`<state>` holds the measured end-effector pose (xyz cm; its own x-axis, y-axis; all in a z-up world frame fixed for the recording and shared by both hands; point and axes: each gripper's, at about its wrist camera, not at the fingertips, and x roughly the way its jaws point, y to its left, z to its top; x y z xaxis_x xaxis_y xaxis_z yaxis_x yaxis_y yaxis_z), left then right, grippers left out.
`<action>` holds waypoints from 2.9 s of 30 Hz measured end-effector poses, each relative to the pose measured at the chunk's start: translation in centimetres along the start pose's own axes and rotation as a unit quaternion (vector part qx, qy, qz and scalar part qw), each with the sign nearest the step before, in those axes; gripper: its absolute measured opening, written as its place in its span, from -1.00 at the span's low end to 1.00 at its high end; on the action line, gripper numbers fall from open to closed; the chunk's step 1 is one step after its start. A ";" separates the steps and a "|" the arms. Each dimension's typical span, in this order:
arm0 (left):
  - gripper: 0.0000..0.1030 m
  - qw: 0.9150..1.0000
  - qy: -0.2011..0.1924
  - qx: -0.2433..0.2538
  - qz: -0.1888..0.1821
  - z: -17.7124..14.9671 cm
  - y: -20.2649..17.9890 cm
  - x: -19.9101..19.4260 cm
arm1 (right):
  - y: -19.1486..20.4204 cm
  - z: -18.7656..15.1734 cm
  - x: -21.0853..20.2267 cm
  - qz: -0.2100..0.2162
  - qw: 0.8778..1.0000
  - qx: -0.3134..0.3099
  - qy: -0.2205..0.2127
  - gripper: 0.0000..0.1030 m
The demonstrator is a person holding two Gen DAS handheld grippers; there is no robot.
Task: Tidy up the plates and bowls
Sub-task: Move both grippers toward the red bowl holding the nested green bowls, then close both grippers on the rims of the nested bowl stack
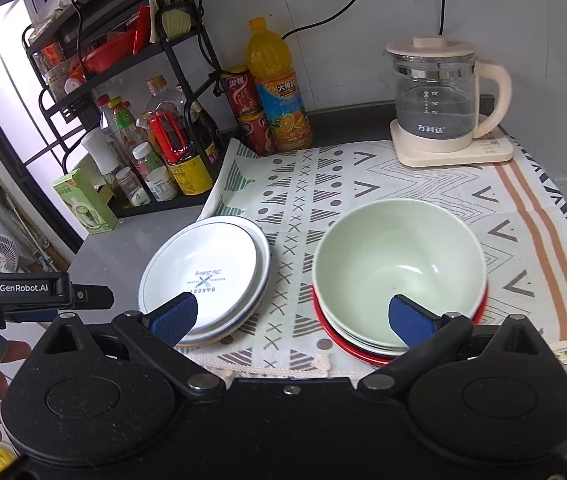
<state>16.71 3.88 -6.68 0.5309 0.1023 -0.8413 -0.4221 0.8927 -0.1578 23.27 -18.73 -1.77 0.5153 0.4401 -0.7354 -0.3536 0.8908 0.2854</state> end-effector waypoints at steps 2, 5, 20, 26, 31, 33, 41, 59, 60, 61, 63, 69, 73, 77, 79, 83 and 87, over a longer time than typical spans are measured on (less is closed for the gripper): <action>0.98 1.000 -0.002 0.003 -0.007 -0.7 -0.6 -0.2 | -0.5 -0.4 -0.3 0.001 1.000 0.000 0.002 0.99; 0.97 1.000 -0.003 0.008 -0.002 -1.6 -1.6 -0.3 | -1.2 -1.0 -0.7 -0.002 1.000 -0.002 0.002 0.99; 0.91 0.998 0.011 0.045 -0.043 -3.2 -6.9 1.9 | -6.6 -3.1 -2.7 -0.047 0.998 0.038 0.002 0.99; 0.91 0.996 0.013 0.058 -0.070 -2.7 -8.9 2.6 | -8.5 -3.3 -3.2 -0.062 0.996 0.063 -0.002 0.99; 0.84 0.994 0.020 0.065 -0.089 -2.1 -10.3 3.6 | -9.7 -3.3 -3.4 -0.067 0.995 0.078 -0.003 0.99; 0.83 0.993 0.026 0.065 -0.095 -1.8 -10.7 4.1 | -10.2 -3.2 -3.3 -0.069 0.994 0.087 -0.003 0.97; 0.75 0.990 0.047 0.068 -0.110 -0.6 -12.1 6.4 | -11.4 -2.5 -2.5 -0.076 0.992 0.105 0.000 0.90; 0.17 0.984 0.122 0.043 -0.119 1.5 -13.6 14.0 | -13.7 -1.3 3.8 -0.067 0.985 0.150 0.048 0.51; 0.16 0.984 0.124 0.044 -0.118 1.6 -13.7 14.3 | -13.8 -1.3 4.3 -0.065 0.985 0.154 0.052 0.49; 0.16 0.984 0.126 0.044 -0.118 1.7 -13.7 14.6 | -13.9 -1.2 4.7 -0.065 0.984 0.158 0.055 0.49; 0.09 0.983 0.131 0.042 -0.119 1.8 -13.9 15.2 | -14.1 -1.2 5.4 -0.066 0.983 0.162 0.061 0.49; -0.16 0.981 0.148 0.032 -0.125 2.2 -14.0 17.0 | -14.9 -0.8 7.1 -0.072 0.980 0.170 0.077 0.35; -0.29 0.979 0.157 0.028 -0.127 2.2 -13.9 18.0 | -15.4 -0.8 8.1 -0.072 0.977 0.181 0.089 0.20; -0.45 0.976 0.163 0.024 -0.141 2.2 -13.9 18.6 | -15.6 -1.1 9.0 -0.068 0.975 0.188 0.102 0.07; -0.49 0.976 0.162 0.028 -0.145 2.2 -14.1 18.6 | -15.6 -1.4 9.6 -0.069 0.973 0.189 0.112 -0.05; -0.50 0.975 0.162 0.029 -0.148 2.1 -14.0 18.5 | -15.7 -1.8 10.1 -0.055 0.971 0.199 0.117 -0.29; -0.50 0.976 0.160 0.042 -0.142 1.9 -14.2 18.2 | -15.2 -1.7 10.1 -0.060 0.972 0.196 0.120 -0.34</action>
<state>33.76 -6.08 -18.73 0.3546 -0.2859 -0.8902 -0.2220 0.8992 -0.3772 32.55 -28.01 -14.53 0.3213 0.3340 -0.8861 0.0454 0.9292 0.3667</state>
